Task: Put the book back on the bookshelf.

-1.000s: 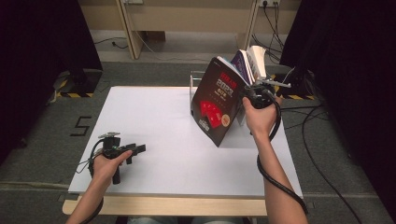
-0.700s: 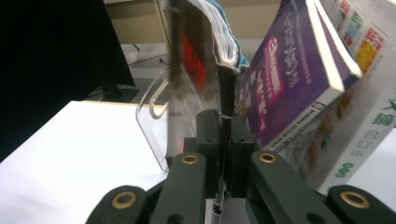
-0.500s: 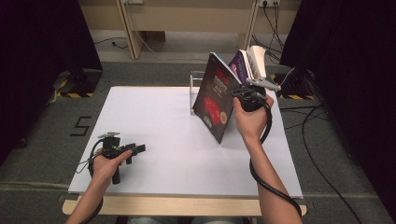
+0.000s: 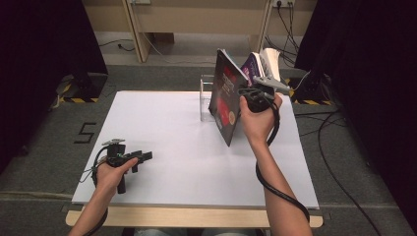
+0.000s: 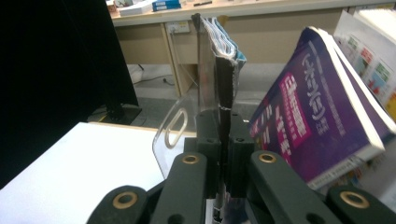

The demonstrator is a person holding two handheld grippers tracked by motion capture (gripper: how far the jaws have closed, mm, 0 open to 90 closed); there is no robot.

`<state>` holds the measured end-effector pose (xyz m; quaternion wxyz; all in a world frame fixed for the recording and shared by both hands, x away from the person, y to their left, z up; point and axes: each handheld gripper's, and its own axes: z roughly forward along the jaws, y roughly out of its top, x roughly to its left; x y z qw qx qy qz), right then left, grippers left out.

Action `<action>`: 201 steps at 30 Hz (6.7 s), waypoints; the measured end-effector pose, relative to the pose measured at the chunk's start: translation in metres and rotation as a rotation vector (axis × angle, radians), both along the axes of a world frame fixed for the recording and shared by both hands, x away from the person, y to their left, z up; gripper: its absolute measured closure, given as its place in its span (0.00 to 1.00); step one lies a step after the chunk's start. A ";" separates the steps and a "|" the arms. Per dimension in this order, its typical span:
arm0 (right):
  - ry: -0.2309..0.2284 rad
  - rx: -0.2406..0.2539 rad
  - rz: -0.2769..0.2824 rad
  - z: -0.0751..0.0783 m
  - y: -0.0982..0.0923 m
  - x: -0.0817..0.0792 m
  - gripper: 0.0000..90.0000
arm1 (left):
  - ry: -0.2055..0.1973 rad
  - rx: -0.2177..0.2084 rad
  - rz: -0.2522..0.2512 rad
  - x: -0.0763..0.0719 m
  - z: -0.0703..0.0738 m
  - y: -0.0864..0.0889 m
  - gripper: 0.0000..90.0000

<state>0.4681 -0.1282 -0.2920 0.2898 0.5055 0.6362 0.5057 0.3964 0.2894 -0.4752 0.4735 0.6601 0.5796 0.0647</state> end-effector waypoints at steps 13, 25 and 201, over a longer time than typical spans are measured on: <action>-0.048 0.010 0.014 0.020 0.023 0.018 0.97 | 0.000 -0.002 0.002 0.000 0.000 0.002 0.44; -0.026 -0.023 0.014 0.012 0.033 0.030 0.97 | 0.002 -0.004 0.001 0.000 -0.001 0.002 0.44; 0.165 -0.105 -0.007 -0.005 -0.003 0.042 0.56 | -0.012 0.044 -0.001 -0.004 -0.002 -0.002 0.41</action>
